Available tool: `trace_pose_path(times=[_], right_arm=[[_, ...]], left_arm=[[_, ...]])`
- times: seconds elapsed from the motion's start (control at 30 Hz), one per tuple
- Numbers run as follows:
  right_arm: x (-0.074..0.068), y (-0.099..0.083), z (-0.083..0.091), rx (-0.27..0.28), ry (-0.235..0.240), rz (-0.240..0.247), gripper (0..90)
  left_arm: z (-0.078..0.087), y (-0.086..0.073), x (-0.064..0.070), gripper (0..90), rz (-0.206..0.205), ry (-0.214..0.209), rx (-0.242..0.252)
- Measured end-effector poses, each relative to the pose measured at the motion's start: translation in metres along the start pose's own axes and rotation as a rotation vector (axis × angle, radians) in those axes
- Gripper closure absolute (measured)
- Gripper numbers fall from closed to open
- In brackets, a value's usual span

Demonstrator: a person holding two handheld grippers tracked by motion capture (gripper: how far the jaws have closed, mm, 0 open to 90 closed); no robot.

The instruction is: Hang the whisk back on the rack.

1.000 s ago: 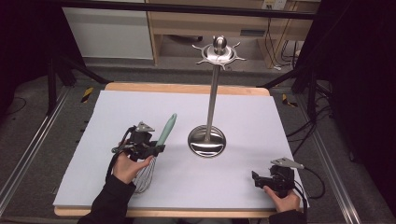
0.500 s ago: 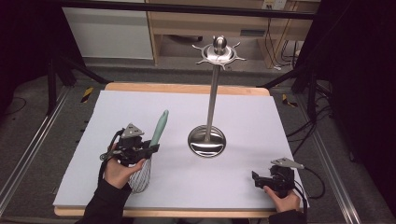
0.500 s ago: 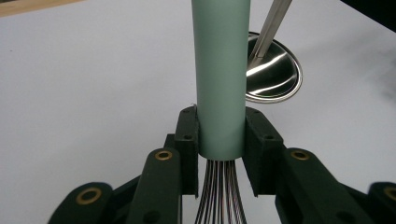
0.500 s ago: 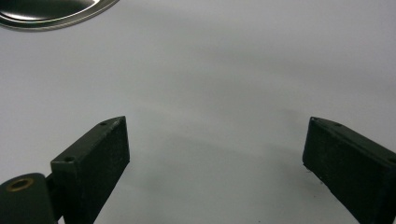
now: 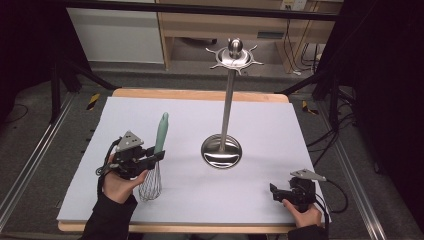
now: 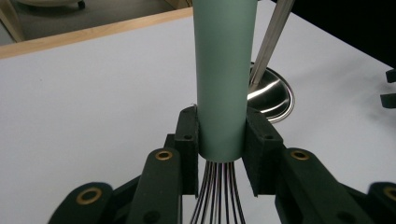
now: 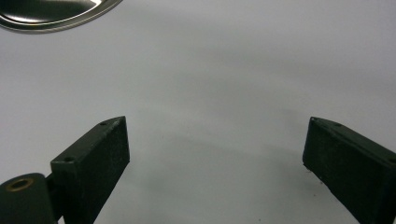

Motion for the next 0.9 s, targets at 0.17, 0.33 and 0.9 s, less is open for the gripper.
trace_pose_path(times=[0.17,0.33,0.9], right_arm=[[0.001,0.0,0.0,0.0,-0.001,0.003,7.7],[0.0,0.0,-0.001,0.0,0.001,0.004,7.7],[0.001,0.002,-0.001,0.006,-0.002,0.005,7.6]], left_arm=[[0.007,0.007,-0.002,69.0,-0.001,0.011,0.035],[0.01,0.016,-0.002,69.0,0.0,0.014,0.071],[0.018,0.057,0.008,69.0,-0.051,0.001,0.161]])
Point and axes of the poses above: each handheld gripper's, and its own axes: z roughly backward along the jaws, y roughly out of its top, x roughly to its right, the point moved 6 cm from there along -z, roughly forward along the jaws, and after that the axes turned 15 degrees about -z, right-handed, at the moved point
